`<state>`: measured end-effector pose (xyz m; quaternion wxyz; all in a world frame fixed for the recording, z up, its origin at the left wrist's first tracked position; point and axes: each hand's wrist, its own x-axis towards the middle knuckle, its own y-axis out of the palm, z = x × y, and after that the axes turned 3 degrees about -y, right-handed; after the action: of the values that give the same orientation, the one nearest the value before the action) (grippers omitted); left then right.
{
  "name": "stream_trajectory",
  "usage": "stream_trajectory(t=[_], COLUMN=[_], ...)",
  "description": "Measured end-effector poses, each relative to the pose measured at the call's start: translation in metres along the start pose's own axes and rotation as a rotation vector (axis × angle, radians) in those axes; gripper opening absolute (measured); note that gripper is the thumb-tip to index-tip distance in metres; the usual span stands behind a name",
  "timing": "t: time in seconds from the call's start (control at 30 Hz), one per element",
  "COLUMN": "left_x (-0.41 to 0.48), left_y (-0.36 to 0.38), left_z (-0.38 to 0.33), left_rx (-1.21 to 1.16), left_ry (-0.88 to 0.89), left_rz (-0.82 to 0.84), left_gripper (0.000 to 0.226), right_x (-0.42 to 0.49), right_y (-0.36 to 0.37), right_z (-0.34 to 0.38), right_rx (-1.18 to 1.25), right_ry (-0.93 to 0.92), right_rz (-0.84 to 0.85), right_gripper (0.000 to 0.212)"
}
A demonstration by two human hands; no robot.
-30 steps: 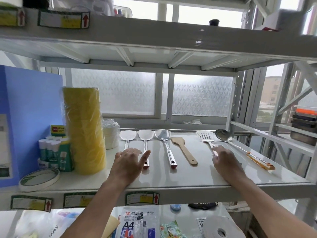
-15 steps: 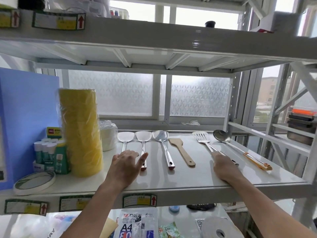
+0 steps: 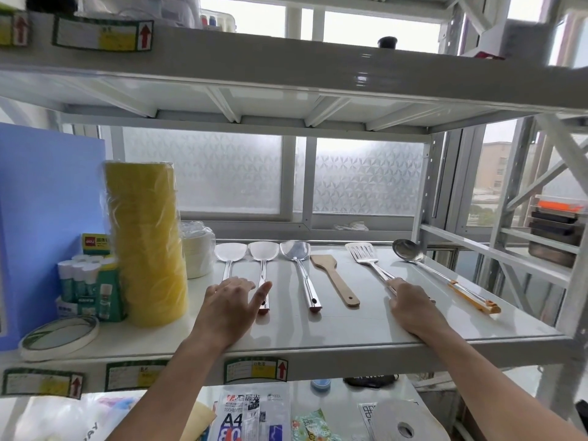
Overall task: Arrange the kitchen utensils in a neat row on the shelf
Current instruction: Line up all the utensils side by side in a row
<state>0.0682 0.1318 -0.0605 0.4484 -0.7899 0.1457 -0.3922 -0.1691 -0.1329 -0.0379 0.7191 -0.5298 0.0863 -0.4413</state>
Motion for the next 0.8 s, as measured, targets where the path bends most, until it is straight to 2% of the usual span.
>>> stream_trajectory(t=[0.07,0.17,0.27,0.37,0.47,0.57,0.63,0.8], left_x=[-0.001,-0.002,-0.003,-0.003,-0.003,-0.003,-0.003,-0.002], left_y=[-0.001,-0.003,-0.005,-0.005,-0.005,-0.005,-0.005,-0.003], left_z=[-0.001,-0.002,-0.004,-0.004,-0.004,-0.004,-0.003,-0.003], left_rx=[0.000,-0.007,-0.022,-0.018,-0.015,-0.011,-0.010,-0.021], left_ry=[-0.001,-0.008,-0.008,-0.010,-0.016,-0.015,-0.013,-0.010], left_rz=[0.002,0.007,0.009,0.013,0.013,0.009,0.010,0.013], left_gripper=[0.073,0.069,0.066,0.066,0.065,0.064,0.065,0.068], right_x=[0.003,0.011,0.011,0.013,0.023,0.027,0.028,0.040], right_y=[0.000,-0.003,-0.008,-0.007,-0.005,-0.008,-0.008,0.004], right_z=[-0.002,-0.010,-0.015,-0.020,-0.032,-0.038,-0.039,-0.053], right_rx=[0.027,0.073,-0.011,-0.068,0.027,0.142,0.135,-0.015], right_ry=[-0.010,-0.049,-0.054,-0.025,0.060,0.085,0.063,0.084], right_rz=[-0.066,-0.207,-0.255,-0.182,-0.085,-0.076,-0.099,-0.033], right_gripper=[0.044,0.035,0.030,0.026,0.034,0.026,0.023,0.046])
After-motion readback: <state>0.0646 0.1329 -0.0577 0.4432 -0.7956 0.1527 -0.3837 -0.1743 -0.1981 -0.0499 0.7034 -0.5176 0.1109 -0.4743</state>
